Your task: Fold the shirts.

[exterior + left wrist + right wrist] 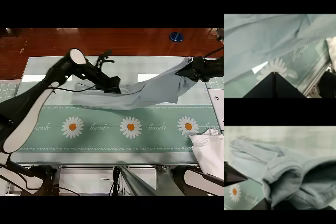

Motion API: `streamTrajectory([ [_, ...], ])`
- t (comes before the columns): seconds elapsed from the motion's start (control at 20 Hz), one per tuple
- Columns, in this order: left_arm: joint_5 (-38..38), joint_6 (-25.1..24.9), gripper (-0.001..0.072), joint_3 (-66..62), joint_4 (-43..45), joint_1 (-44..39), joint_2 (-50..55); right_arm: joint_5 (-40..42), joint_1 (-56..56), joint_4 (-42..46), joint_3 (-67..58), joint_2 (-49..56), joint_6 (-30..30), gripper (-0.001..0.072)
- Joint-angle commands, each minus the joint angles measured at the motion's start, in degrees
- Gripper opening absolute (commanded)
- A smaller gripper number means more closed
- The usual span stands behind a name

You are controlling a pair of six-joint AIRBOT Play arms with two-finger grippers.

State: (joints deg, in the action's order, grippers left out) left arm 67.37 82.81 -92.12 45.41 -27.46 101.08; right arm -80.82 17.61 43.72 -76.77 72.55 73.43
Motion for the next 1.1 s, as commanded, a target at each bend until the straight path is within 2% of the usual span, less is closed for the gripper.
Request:
streamTrajectory([
  [0.0,-7.56,2.38,0.0035,-0.07,0.94,-5.84,1.70,-1.07,0.02,0.37,-0.07,-4.96,0.59,0.0024],
  [0.2,-8.94,2.56,0.0035,-0.07,-4.24,-7.23,5.33,-1.31,0.02,0.35,-0.07,-7.82,1.18,0.0024],
  [0.3,-12.13,2.49,0.0035,-0.07,-8.13,-8.28,7.54,-1.79,0.02,0.22,-0.07,-8.61,1.49,0.0024],
  [0.4,-16.15,0.26,0.0034,-0.09,-14.36,-9.68,9.66,-2.27,0.02,0.24,-0.07,-9.22,1.53,0.0024],
  [0.5,-17.09,-2.75,0.0034,-0.09,-20.24,-11.43,12.09,-2.64,0.02,0.24,-0.07,-9.33,1.55,0.0024],
  [0.7,-16.96,-2.64,0.0034,-0.09,-21.42,-13.07,15.54,-2.51,0.02,0.52,-0.07,-9.33,1.55,0.0024],
  [0.85,-14.67,-7.98,0.0031,-0.09,-21.38,-6.49,11.82,-2.10,-0.70,1.40,-0.02,-9.27,2.29,0.0024],
  [1.05,-7.15,-13.00,0.0031,-0.09,-14.21,10.05,-1.70,4.79,-9.25,4.35,0.96,-8.83,3.67,0.0025],
])
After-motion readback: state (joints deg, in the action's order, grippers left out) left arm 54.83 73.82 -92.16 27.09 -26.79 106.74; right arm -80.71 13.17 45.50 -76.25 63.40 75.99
